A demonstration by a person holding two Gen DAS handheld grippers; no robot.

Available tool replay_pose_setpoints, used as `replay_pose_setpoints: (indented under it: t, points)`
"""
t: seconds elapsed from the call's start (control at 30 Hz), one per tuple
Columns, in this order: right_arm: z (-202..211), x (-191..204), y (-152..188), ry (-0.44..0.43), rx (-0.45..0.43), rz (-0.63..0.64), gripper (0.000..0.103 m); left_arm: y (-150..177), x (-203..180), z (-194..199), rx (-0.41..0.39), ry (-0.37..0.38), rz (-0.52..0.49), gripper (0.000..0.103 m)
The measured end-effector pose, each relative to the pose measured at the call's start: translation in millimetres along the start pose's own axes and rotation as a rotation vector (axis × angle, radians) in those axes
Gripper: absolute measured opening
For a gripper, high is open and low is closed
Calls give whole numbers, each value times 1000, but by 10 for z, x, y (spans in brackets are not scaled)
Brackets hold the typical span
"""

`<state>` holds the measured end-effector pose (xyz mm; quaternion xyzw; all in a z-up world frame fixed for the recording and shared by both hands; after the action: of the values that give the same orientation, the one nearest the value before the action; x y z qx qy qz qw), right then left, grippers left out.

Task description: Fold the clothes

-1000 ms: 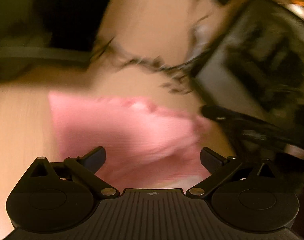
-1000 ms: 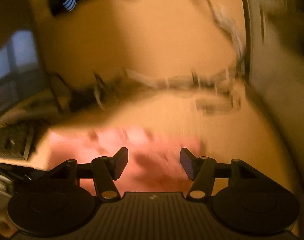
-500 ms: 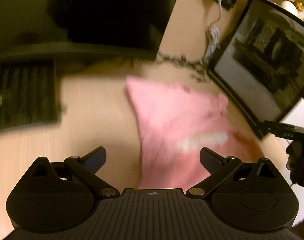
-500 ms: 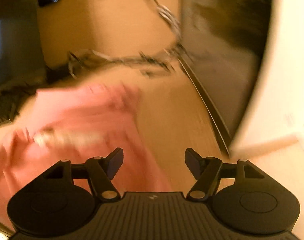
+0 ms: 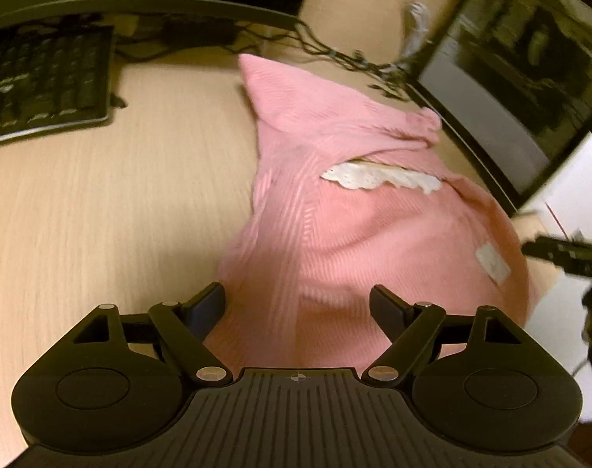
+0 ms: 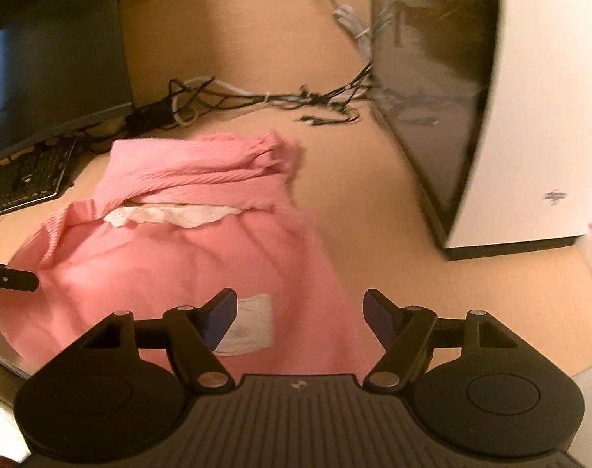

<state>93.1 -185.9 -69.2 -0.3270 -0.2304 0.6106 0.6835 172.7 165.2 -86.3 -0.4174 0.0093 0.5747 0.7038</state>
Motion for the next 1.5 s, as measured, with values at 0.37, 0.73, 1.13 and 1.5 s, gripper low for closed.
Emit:
replay_pose_setpoints:
  t: [0.37,0.73,1.13,1.5]
  points:
    - [-527,865,-701,-148,-156,189,60,-168,-452,113,-107,-56,-54,83]
    - [-1500,1798,-991,-144,-90,256,68,162,-133,596,-137,-158,103,95]
    - [-764,911,-800,-157,-79,148,68,-266,52,245,-102,-122,-94,99]
    - [-316,-218,49,-10,70,-46,69,-220,122,-98,100,-41,-120,68]
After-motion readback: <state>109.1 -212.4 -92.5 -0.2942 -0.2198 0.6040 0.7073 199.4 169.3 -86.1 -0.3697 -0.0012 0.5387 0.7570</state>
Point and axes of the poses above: each gripper's, at about its wrist camera, not at the fingertips, and z roughly against the way its jaws point, x to its left, y to its underside, the point moved 4 cm from there along -z, roughly the way its jaws point, and after that the axes turned 12 degrees about y, right-handed, at the moved point
